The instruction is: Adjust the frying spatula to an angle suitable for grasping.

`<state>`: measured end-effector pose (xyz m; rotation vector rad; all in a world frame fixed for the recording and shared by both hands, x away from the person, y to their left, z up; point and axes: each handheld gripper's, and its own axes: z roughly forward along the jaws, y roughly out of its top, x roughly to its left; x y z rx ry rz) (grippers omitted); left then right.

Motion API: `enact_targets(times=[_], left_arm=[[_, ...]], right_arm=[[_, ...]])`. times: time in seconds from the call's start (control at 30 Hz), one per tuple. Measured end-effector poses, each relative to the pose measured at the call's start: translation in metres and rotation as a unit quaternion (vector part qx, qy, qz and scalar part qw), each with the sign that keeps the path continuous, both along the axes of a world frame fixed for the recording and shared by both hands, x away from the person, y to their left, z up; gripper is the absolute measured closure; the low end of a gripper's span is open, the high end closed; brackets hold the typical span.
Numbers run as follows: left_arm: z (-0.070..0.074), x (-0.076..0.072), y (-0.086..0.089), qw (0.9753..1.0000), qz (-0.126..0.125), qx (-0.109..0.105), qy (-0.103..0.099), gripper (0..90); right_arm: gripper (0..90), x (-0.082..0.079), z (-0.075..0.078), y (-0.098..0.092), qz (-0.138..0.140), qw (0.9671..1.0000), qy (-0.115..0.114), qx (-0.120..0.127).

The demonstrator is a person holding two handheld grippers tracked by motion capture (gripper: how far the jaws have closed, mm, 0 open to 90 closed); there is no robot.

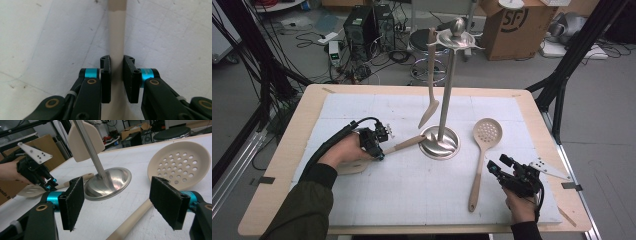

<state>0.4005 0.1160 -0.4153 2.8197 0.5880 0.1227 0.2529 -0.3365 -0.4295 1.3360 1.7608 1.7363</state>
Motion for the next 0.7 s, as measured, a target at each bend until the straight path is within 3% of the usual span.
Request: enact_targets(times=[0.03,0.1,0.23,0.37,0.47,0.53,0.57,0.6,0.63,0.67,0.7], left_arm=[[0.000,0.000,0.001,1.0000,0.004,-0.003,0.002,78.2],[0.000,0.000,0.007,0.9994,0.015,-0.028,0.013,78.2],[-0.002,-0.008,0.021,0.9967,0.003,-0.074,0.035,78.2],[-0.005,-0.019,0.035,0.9942,-0.004,-0.102,0.031,78.1],[-0.007,-0.024,0.047,0.9908,0.010,-0.131,0.034,78.0],[-0.009,-0.026,0.057,0.9851,0.020,-0.165,0.046,77.9],[-0.010,-0.029,0.062,0.9803,0.029,-0.190,0.046,78.0],[-0.009,-0.029,0.066,0.9789,0.027,-0.197,0.047,78.0],[-0.010,-0.031,0.069,0.9732,0.041,-0.221,0.048,78.0],[-0.009,-0.032,0.073,0.9700,0.044,-0.234,0.046,77.9],[-0.008,-0.032,0.077,0.9650,0.053,-0.252,0.048,77.9]], right_arm=[[27.9,0.000,0.000,0.000,-0.001,1.0000,0.001,0.000],[27.9,0.000,0.000,-0.001,-0.002,1.0000,-0.001,-0.001],[27.9,-0.001,0.000,-0.003,-0.004,1.0000,0.002,0.003],[27.9,0.000,-0.001,-0.002,-0.005,1.0000,0.001,0.001],[28.0,-0.001,0.000,0.000,-0.003,1.0000,0.002,0.001],[28.0,0.000,0.000,0.000,-0.003,1.0000,0.000,-0.004],[28.0,0.000,0.000,0.000,-0.003,1.0000,0.000,-0.004],[28.0,0.000,0.000,0.000,-0.004,1.0000,0.002,-0.002],[28.0,0.000,-0.001,0.000,-0.005,1.0000,0.000,-0.004],[28.0,0.000,-0.001,0.000,-0.005,1.0000,0.002,-0.002],[28.0,0.000,-0.001,-0.001,-0.007,1.0000,0.002,-0.002]])
